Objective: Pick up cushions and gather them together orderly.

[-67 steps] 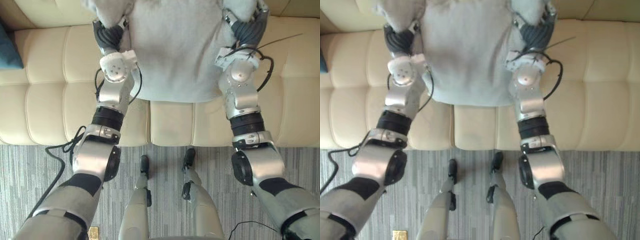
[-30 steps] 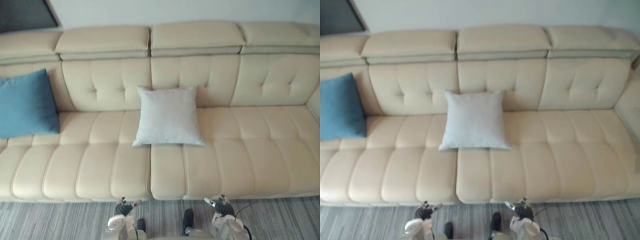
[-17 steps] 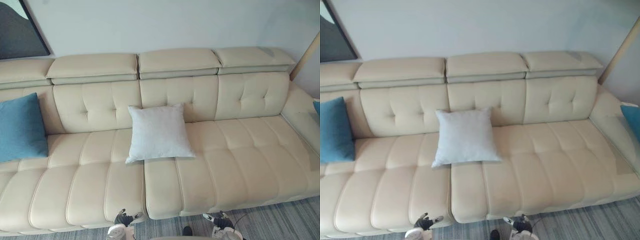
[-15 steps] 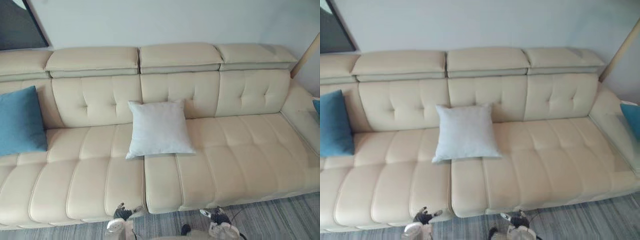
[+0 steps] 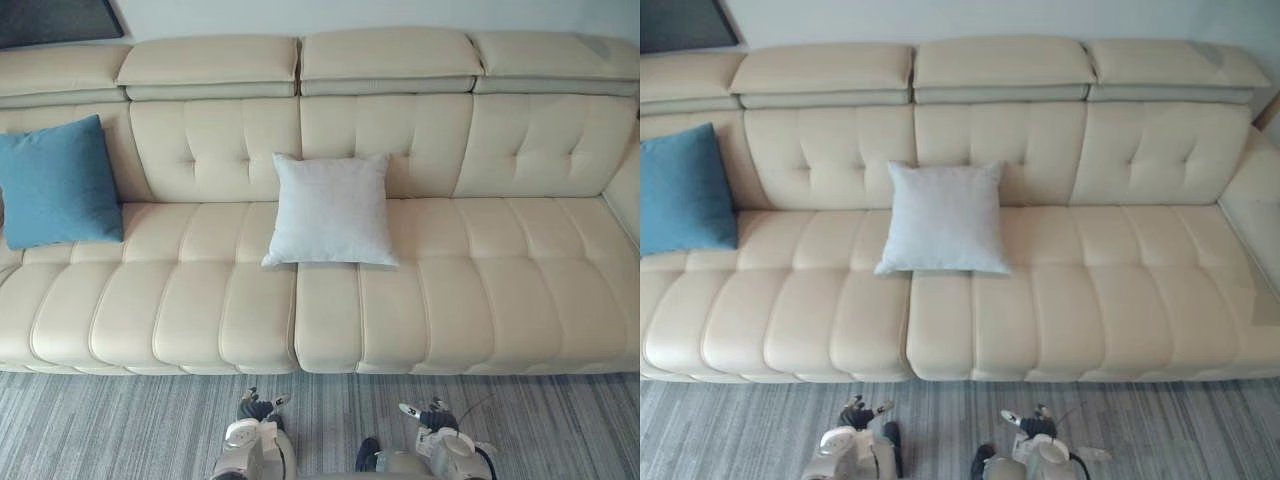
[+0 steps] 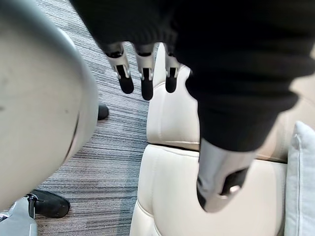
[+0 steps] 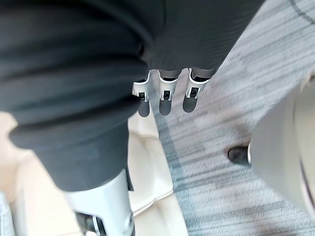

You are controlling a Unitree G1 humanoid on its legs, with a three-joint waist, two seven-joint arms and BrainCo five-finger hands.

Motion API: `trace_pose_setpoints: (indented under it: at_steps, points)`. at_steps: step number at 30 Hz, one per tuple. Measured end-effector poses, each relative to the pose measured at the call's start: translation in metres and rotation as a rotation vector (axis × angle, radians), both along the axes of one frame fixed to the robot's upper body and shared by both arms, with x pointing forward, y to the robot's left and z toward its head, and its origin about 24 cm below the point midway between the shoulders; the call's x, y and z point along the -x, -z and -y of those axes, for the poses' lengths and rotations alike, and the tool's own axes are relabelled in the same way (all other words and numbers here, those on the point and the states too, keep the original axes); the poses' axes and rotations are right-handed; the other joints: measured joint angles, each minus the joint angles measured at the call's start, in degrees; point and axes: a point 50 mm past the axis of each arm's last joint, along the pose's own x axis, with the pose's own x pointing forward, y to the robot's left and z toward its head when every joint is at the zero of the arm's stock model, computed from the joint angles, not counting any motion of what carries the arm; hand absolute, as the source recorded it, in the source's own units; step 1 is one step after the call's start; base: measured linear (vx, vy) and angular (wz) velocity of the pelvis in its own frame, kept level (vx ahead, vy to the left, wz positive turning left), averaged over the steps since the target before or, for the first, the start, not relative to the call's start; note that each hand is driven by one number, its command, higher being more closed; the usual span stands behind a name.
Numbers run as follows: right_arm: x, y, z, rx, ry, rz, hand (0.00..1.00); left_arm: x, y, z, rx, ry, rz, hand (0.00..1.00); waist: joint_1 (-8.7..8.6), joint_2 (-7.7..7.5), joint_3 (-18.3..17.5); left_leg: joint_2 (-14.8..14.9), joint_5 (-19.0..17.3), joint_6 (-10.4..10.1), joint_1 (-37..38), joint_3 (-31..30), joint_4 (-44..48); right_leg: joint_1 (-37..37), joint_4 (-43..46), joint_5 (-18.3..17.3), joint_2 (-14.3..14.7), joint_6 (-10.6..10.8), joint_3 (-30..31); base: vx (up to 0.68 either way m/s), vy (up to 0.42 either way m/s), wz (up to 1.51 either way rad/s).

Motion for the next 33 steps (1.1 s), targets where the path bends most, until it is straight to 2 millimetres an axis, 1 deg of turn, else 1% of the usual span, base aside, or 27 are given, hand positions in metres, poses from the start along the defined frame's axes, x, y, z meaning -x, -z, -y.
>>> trace_pose_setpoints:
  at_steps: [1, 2, 4, 5, 6, 10, 13, 14, 15, 16, 17, 18, 19, 20, 21, 22, 23, 24, 25, 26, 27, 28, 29, 30, 31, 32, 33]
  points:
    - [0.0, 0.0, -0.001, -0.004, -0.002, -0.002, 0.0, 0.0, 0.0, 0.0, 0.003, -0.003, -0.001, 0.0, -0.09, 0.08, -0.1, -0.5, -1.9, -0.7, 1.4, -0.6, -1.0, -0.6, 0.0, 0.3, 0.0, 0.5, 0.9, -0.17, 0.188, -0.38]
    - [0.003, 0.001, -0.003, -0.011, -0.001, -0.008, 0.0, 0.0, 0.0, -0.002, 0.008, -0.022, 0.0, 0.0, -0.26, -0.44, -0.3, -1.3, -2.6, -0.7, 1.9, 0.3, -1.8, -0.6, -0.4, 0.8, -0.5, 1.3, 2.2, -0.17, 0.196, -0.43]
    - [0.016, 0.007, -0.015, -0.051, 0.003, -0.046, 0.0, 0.008, 0.003, -0.009, 0.0, -0.037, -0.019, 0.0, -0.25, -1.15, -2.2, -2.1, -2.6, -0.4, 3.0, 2.2, -5.9, 1.0, -5.0, 2.9, -0.6, 2.6, 3.4, -0.06, 0.185, -0.34]
    - [0.019, 0.009, -0.018, -0.063, 0.004, -0.055, 0.0, 0.012, 0.004, -0.011, -0.007, -0.038, -0.029, 0.0, -0.7, -1.67, -2.7, -2.6, -2.6, -0.4, 3.7, 2.1, -7.1, 1.3, -5.8, 3.3, -0.7, 2.7, 3.7, 0.06, 0.2, -0.18]
    - [0.027, 0.012, -0.023, -0.081, 0.01, -0.079, 0.0, 0.014, 0.004, -0.016, -0.018, -0.038, -0.039, 0.0, -1.43, -2.84, -3.4, -4.0, -2.5, -0.4, 4.8, 2.2, -8.3, 2.5, -8.5, 4.7, -1.4, 3.0, 4.5, 0.04, 0.164, -0.14]
    - [0.035, 0.014, -0.017, -0.083, 0.054, -0.094, 0.0, 0.023, 0.009, -0.015, -0.013, -0.034, -0.079, 0.0, -1.72, -2.44, -5.3, -4.5, -2.4, -0.1, 7.3, 5.8, -9.4, 3.4, -11.7, 7.7, -1.2, 3.5, 8.4, 0.04, 0.088, -0.49]
    - [0.036, 0.014, -0.013, -0.082, 0.073, -0.092, 0.0, 0.027, 0.011, -0.014, -0.013, -0.029, -0.099, 0.0, -1.76, -1.43, -5.7, -4.0, -2.5, 0.2, 9.1, 9.6, -9.2, 3.0, -13.6, 9.4, 0.4, 3.2, 12.6, 0.08, 0.06, -0.91]
    - [0.033, 0.012, -0.011, -0.079, 0.072, -0.082, 0.0, 0.028, 0.012, -0.014, -0.011, -0.029, -0.105, 0.0, -1.86, -0.63, -5.5, -3.2, -2.5, 1.0, 9.8, 12.3, -9.0, 2.6, -14.2, 9.6, 0.3, 2.7, 11.5, 0.11, 0.055, -1.38]
    - [0.034, 0.013, -0.008, -0.08, 0.094, -0.085, 0.0, 0.03, 0.012, -0.014, -0.011, -0.03, -0.109, 0.0, -1.92, -0.31, -5.7, -2.3, -2.3, 1.3, 10.5, 16.4, -9.2, 1.5, -13.6, 9.8, -1.3, 1.0, 5.1, 0.11, 0.035, -1.27]
    - [0.034, 0.013, -0.008, -0.08, 0.1, -0.083, 0.0, 0.03, 0.012, -0.015, -0.013, -0.03, -0.111, 0.0, -1.93, 0.33, -5.7, -1.8, -2.3, 1.3, 10.6, 17.9, -9.3, 0.8, -12.7, 10.2, -2.2, 0.1, 1.2, 0.19, 0.02, -1.27]
    - [0.03, 0.012, -0.007, -0.081, 0.103, -0.074, 0.0, 0.029, 0.012, -0.017, -0.02, -0.027, -0.109, 0.0, -2.36, 0.31, -5.8, -1.1, -2.3, 1.3, 10.7, 19.7, -9.2, -0.2, -11.5, 11.1, -3.5, -0.7, -5.2, 0.2, -0.025, -1.29]
    - [0.03, 0.013, -0.006, -0.081, 0.106, -0.084, 0.0, 0.028, 0.011, -0.022, -0.032, -0.026, -0.106, 0.0, -2.79, 0.1, -5.7, -0.3, -2.4, 1.2, 11.5, 21.3, -8.6, -1.4, -10.1, 12.9, -2.6, -2.1, -12.0, 0.19, -0.057, -1.34]
    - [0.031, 0.013, -0.004, -0.077, 0.105, -0.085, 0.0, 0.028, 0.011, -0.023, -0.035, -0.026, -0.109, 0.0, -2.56, 0.38, -5.5, 0.1, -2.3, 1.3, 12.0, 21.4, -8.2, -1.4, -9.9, 13.2, -2.1, -3.4, -14.5, 0.13, -0.138, -1.59]
    - [0.033, 0.013, 0.005, -0.053, 0.103, -0.094, 0.0, 0.031, 0.012, -0.024, -0.036, -0.026, -0.118, 0.0, -2.23, 1.01, -5.1, 0.7, -2.4, 1.3, 13.8, 22.0, -7.5, -0.8, -9.8, 13.1, -1.5, -5.1, -18.2, 0.08, -0.16, -1.47]
    - [0.035, 0.013, 0.015, -0.026, 0.106, -0.109, 0.0, 0.033, 0.013, -0.019, -0.026, -0.016, -0.125, 0.0, -2.82, 1.75, -4.9, 0.2, -2.4, 1.3, 15.6, 22.7, -7.9, 0.0, -10.0, 11.2, -1.3, -5.4, -19.3, 0.08, -0.155, -1.28]
    - [0.038, 0.013, 0.021, -0.013, 0.116, -0.117, 0.0, 0.03, 0.013, -0.016, -0.023, -0.005, -0.117, 0.0, -2.94, 1.98, -4.6, 0.0, -2.4, 1.3, 16.1, 22.7, -8.0, 0.1, -10.2, 10.6, -1.1, -4.9, -18.5, 0.07, -0.084, -0.93]
    - [0.043, 0.012, 0.03, 0.007, 0.128, -0.129, 0.0, 0.022, 0.011, -0.011, -0.019, 0.027, -0.099, 0.0, -3.35, 3.01, -4.2, 0.3, -2.4, 1.2, 17.0, 22.7, -7.0, 0.2, -10.2, 9.8, 0.0, -4.4, -16.2, 0.08, -0.049, -0.82]
    - [0.046, 0.013, 0.032, 0.011, 0.128, -0.147, 0.0, 0.019, 0.01, -0.014, -0.027, 0.035, -0.091, 0.0, -3.34, 2.59, -3.8, 1.7, -2.5, 1.0, 16.1, 22.5, -1.4, 0.2, -10.2, 8.0, 0.7, -3.5, -14.1, 0.06, -0.048, -0.85]
    - [0.046, 0.014, 0.031, 0.008, 0.128, -0.147, 0.0, 0.02, 0.01, -0.015, -0.03, 0.037, -0.092, 0.0, -3.35, 2.37, -3.6, 2.4, -2.5, 1.0, 15.4, 22.2, 1.3, 0.3, -10.2, 7.7, 1.0, -3.7, -13.4, 0.07, -0.075, -0.89]
    - [0.049, 0.015, 0.028, -0.003, 0.132, -0.153, 0.0, 0.022, 0.01, -0.014, -0.023, 0.039, -0.098, 0.0, -3.37, 2.53, -3.4, 5.4, -2.5, 1.1, 12.5, 20.5, 10.6, 1.0, -10.2, 6.8, 2.3, -4.0, -12.3, 0.1, -0.096, -0.71]
    - [0.049, 0.015, 0.027, -0.008, 0.142, -0.147, 0.0, 0.023, 0.011, -0.017, -0.026, 0.039, -0.102, 0.0, -3.41, 3.05, -3.0, 7.4, -1.5, 2.7, 9.9, 17.8, 17.8, 1.6, -10.1, 6.5, 3.5, -4.6, -11.4, 0.12, -0.092, -0.9]
    - [0.046, 0.014, 0.027, -0.012, 0.148, -0.138, 0.0, 0.026, 0.012, -0.016, -0.022, 0.039, -0.109, 0.0, -3.3, 3.31, -1.9, 8.9, 1.3, 6.8, 6.1, 13.2, 26.2, 2.7, -9.9, 5.9, 5.0, -5.5, -9.4, 0.14, -0.046, -0.95]
    - [0.044, 0.014, 0.025, -0.022, 0.158, -0.129, 0.0, 0.025, 0.01, -0.016, -0.02, 0.038, -0.095, 0.0, -2.62, 3.27, -1.0, 7.5, -1.8, 5.7, 2.0, 7.6, 32.4, 3.3, -9.8, 5.3, 5.9, -6.4, -7.2, 0.13, -0.001, -0.92]
    - [0.043, 0.014, 0.025, -0.021, 0.163, -0.129, 0.0, 0.022, 0.01, -0.015, -0.021, 0.04, -0.088, 0.0, -2.36, 3.16, -0.9, 5.8, -3.9, 4.4, -0.4, 5.5, 33.7, 3.3, -9.8, 5.1, 5.9, -6.6, -6.5, 0.13, 0.006, -0.81]
    - [0.041, 0.013, 0.025, -0.024, 0.166, -0.122, 0.0, 0.018, 0.007, -0.014, -0.024, 0.054, -0.069, 0.0, -2.24, 2.6, -0.4, 2.8, -6.3, 3.8, -3.7, 3.7, 32.6, 3.4, -10.1, 5.1, 5.9, -6.6, -4.5, 0.13, -0.001, -0.74]
    - [0.038, 0.013, 0.025, -0.024, 0.17, -0.117, 0.0, 0.014, 0.004, -0.013, -0.028, 0.056, -0.044, 0.0, -1.79, 2.4, 0.1, 0.1, -7.4, 3.8, -5.8, 2.8, 27.2, 4.0, -11.0, 5.1, 6.1, -6.4, -2.8, 0.14, -0.005, -0.77]
    - [0.037, 0.012, 0.025, -0.023, 0.169, -0.114, 0.0, 0.013, 0.004, -0.013, -0.025, 0.053, -0.036, 0.0, -1.55, 2.61, 0.3, -1.2, -7.4, 3.7, -6.4, 2.5, 22.1, 4.7, -12.1, 5.1, 6.6, -6.0, -1.3, 0.18, 0.012, -0.88]
